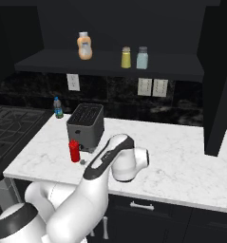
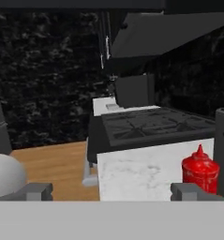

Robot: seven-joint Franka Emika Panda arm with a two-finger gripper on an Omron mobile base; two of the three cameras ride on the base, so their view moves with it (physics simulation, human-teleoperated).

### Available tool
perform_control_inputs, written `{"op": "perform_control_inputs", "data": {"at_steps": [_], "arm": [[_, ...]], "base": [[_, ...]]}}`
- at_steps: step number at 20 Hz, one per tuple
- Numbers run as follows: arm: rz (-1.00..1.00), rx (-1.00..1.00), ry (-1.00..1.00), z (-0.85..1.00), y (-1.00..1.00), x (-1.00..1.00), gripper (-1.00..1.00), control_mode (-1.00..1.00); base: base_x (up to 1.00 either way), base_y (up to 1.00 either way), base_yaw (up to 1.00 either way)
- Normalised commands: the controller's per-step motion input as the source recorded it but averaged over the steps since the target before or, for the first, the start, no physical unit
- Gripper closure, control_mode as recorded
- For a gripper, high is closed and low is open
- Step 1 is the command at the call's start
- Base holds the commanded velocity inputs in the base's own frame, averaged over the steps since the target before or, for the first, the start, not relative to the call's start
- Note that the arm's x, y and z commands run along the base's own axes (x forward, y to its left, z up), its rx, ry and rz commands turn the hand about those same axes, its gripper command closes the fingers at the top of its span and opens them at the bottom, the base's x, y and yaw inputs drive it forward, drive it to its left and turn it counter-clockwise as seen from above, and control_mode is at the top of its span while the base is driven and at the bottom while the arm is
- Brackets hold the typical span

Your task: Put the shaker and condiment bottle from the counter next to their counterparts in the cabinet.

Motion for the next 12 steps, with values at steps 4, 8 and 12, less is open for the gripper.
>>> {"op": "perform_control_inputs", "data": {"at_steps": [4, 8, 12], "arm": [[-0.07, -0.18, 0.05, 0.02, 0.07, 0.12, -1.00, -1.00], [-0.01, -0.05, 0.00, 0.00, 0.00, 0.15, -1.00, -1.00], [0.00, 0.00, -0.10, -0.50, 0.13, 0.09, -1.00, -1.00]], "base": [[0.00, 0.00, 0.00], [0.00, 0.00, 0.00], [0.00, 0.00, 0.00]]}}
